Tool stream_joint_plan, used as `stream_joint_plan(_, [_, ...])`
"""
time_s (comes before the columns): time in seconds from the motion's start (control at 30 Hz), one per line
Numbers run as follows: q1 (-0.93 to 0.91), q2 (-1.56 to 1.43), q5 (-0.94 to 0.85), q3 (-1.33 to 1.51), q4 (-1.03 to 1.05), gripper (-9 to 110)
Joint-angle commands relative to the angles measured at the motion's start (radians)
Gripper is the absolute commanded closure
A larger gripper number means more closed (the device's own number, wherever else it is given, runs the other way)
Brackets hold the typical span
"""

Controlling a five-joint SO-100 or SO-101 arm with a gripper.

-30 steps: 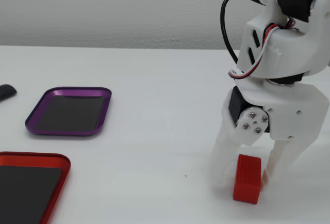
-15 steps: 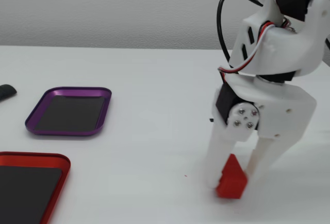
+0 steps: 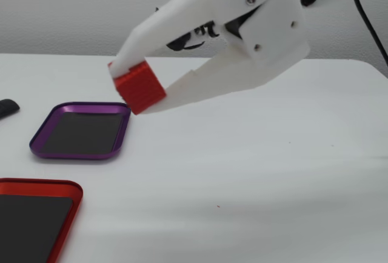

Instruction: Grasp a red block and put it in the left red dish.

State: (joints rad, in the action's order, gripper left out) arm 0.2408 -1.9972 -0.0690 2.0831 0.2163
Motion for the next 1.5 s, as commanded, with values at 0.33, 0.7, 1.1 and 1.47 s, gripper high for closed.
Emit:
stream_joint_plan(0.33, [-0.018,0.649,0.012,-0.658,-0.026,102])
stream_joint_plan(0.7, [-0.12,0.867,0.103,-0.923,0.117,102])
stream_joint_plan(1.1, [-0.11,0.879,0.003,-0.887,0.112,102])
stream_joint_plan(1.47, [-0.101,0.867,-0.091,-0.758,0.101,102])
